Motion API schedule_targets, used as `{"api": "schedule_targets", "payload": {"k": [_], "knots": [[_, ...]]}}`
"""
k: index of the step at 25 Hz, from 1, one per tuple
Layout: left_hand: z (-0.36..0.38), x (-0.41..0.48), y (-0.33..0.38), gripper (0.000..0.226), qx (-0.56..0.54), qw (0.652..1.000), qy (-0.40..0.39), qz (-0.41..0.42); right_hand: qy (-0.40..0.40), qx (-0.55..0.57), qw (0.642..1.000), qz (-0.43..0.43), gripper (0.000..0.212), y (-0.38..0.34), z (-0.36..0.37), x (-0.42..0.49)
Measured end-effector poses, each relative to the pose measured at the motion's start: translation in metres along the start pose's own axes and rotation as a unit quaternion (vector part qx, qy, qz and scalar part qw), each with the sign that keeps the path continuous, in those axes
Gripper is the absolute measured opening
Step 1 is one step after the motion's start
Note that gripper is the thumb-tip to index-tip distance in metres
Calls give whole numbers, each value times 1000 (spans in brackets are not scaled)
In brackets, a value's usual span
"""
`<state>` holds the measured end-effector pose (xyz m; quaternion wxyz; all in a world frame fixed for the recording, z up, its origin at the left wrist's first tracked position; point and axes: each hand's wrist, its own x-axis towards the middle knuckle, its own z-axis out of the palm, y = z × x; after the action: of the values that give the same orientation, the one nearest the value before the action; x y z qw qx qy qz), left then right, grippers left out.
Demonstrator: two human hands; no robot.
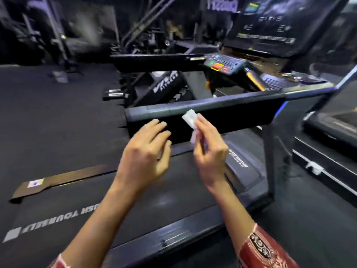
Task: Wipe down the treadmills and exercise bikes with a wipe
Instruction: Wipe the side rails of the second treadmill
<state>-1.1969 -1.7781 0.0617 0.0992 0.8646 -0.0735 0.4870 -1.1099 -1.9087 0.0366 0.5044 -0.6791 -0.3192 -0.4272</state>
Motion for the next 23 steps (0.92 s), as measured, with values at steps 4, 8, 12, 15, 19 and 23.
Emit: {"api": "schedule_targets", "payload": {"k": [4,8,12,15,19,23], "knots": [[-6,0,-39,46,113,990,-34,-80,-156,24,984,-81,37,-10,64,21],[3,-2,-54,47,157,984,-60,-61,-182,-94,966,-159,39,11,80,41],[6,5,-61,45,155,986,-42,-39,-78,-153,985,-31,40,37,76,51],[11,8,-68,43,138,990,-14,-33,-122,-112,981,-97,37,-6,105,35],[18,14,-65,40,137,990,13,-31,-153,-76,962,-212,39,37,77,47],[28,32,-59,40,174,985,1,0,-30,-183,982,-16,46,100,46,62]]}}
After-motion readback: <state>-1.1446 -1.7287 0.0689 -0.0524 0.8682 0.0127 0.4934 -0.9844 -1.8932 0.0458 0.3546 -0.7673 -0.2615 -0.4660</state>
